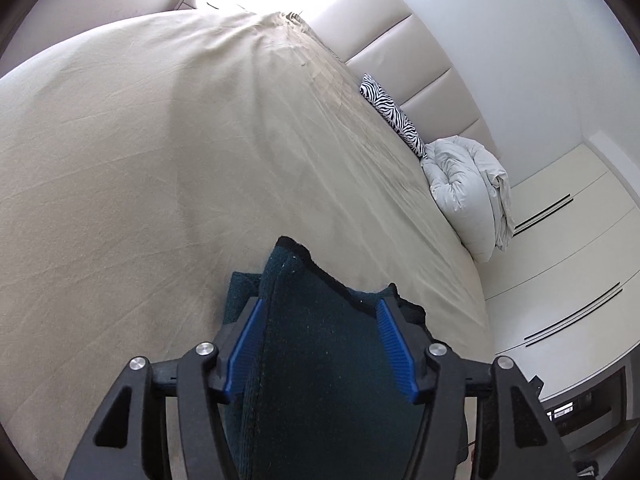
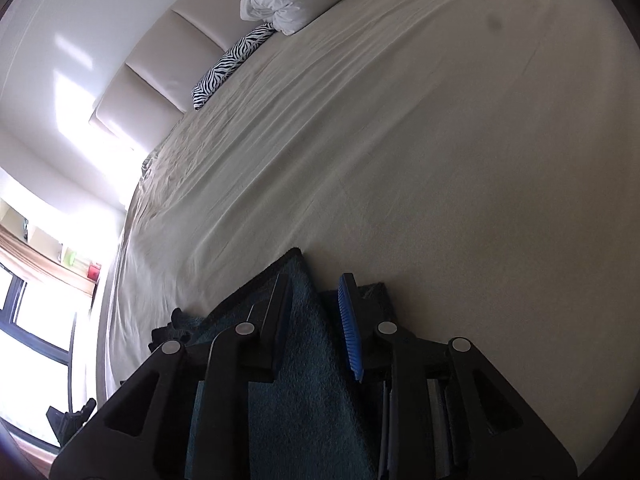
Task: Fold small clothes
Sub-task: 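Lower the folded hem onto the sweater and open both grippers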
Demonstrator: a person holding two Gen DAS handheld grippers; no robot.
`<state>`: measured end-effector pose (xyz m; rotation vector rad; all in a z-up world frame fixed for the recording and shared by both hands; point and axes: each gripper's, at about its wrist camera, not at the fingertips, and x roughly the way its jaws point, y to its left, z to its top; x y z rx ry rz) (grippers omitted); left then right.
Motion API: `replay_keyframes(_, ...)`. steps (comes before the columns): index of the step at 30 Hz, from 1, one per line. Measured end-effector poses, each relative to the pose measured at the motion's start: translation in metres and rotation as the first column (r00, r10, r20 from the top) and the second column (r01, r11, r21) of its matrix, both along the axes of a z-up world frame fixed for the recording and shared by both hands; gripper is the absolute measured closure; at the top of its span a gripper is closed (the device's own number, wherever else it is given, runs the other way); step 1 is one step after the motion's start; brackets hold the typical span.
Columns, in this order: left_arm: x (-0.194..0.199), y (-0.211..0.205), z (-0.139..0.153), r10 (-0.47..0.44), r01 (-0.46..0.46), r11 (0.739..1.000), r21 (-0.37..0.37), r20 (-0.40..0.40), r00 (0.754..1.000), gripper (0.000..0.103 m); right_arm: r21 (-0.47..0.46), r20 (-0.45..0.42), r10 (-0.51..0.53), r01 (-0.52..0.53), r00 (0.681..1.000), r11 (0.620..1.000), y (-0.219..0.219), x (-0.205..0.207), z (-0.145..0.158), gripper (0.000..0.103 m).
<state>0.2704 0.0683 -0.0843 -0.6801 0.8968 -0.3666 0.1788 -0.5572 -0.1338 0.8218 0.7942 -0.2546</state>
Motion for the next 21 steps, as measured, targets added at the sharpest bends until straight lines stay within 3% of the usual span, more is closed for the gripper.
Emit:
replay_keyframes(7, -0.064, -0.009, -0.005, -0.046, 0.044, 0.988, 0.151, 0.008, 0.999, 0.042, -0.169, -0.092, 0.163, -0.177, 0.982, 0.97, 0.053, -0.037, 0.019, 0.079)
replay_keyframes(15, -0.116, -0.008, -0.033, -0.052, 0.054, 0.968, 0.246, -0.016, 0.999, 0.042, -0.207, -0.112, 0.15, -0.171, 0.982, 0.963, 0.071, -0.104, 0.015, 0.078)
replay_keyframes(17, -0.122, -0.009, -0.033, -0.053, 0.053, 0.962, 0.269, -0.005, 0.999, 0.042, -0.218, -0.101, 0.137, -0.156, 0.985, 0.963, 0.069, -0.116, 0.017, 0.071)
replay_keyframes(19, -0.124, -0.012, -0.033, -0.059, 0.057, 0.956, 0.287, 0.002, 0.998, 0.042, -0.205, -0.08, 0.134, -0.148, 0.988, 0.967, 0.065, -0.127, 0.019, 0.053)
replay_keyframes(21, -0.125, -0.014, -0.033, -0.063, 0.058, 0.951, 0.305, 0.006, 0.998, 0.042, -0.207, -0.072, 0.145, -0.157, 0.987, 0.966, 0.065, -0.134, 0.019, 0.053)
